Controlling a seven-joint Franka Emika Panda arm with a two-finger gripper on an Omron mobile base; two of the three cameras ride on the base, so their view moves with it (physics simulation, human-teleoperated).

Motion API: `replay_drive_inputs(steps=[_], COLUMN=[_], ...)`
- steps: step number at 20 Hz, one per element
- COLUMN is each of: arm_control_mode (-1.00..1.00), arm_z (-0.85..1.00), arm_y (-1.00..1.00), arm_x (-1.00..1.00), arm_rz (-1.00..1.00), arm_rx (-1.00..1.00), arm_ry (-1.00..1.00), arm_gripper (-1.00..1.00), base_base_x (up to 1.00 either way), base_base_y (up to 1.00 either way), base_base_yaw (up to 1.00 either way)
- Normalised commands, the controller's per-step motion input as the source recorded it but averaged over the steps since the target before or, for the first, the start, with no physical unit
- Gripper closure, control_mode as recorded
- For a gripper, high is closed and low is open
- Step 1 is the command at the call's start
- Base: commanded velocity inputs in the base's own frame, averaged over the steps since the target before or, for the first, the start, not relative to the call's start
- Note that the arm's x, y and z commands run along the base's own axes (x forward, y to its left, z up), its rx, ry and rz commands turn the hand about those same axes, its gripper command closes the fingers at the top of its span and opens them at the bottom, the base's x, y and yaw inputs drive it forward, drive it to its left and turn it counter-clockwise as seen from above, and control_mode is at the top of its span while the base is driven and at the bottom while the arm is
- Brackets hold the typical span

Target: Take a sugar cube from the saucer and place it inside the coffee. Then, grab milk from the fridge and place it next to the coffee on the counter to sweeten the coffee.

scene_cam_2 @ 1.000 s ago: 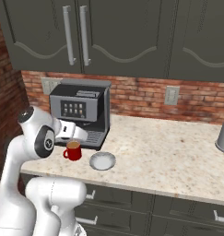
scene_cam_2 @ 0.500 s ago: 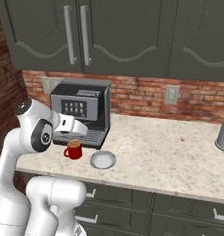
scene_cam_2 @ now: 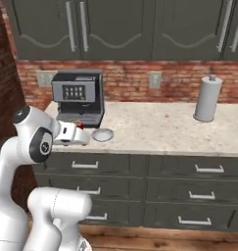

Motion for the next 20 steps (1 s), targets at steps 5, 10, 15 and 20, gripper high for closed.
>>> replay_drive_inputs(steps=[5,10,15,20], arm_control_mode=[1.00,1.00,1.00,1.00], arm_z=[0.00,0.00,0.00,0.00], arm_y=[0.00,0.00,0.00,0.00], arm_x=[0.00,0.00,0.00,0.00], arm_rz=[0.00,0.00,0.00,0.00], arm_rx=[0.00,0.00,0.00,0.00], arm_ry=[0.00,0.00,0.00,0.00], arm_gripper=[-1.00,-1.00,-1.00,-1.00], base_base_x=[-0.14,0.00,0.03,0.09], base_base_y=[-0.31,-0.32,-0.32,-0.31], base_base_yaw=[-0.72,-0.81,-0.80,-0.78])
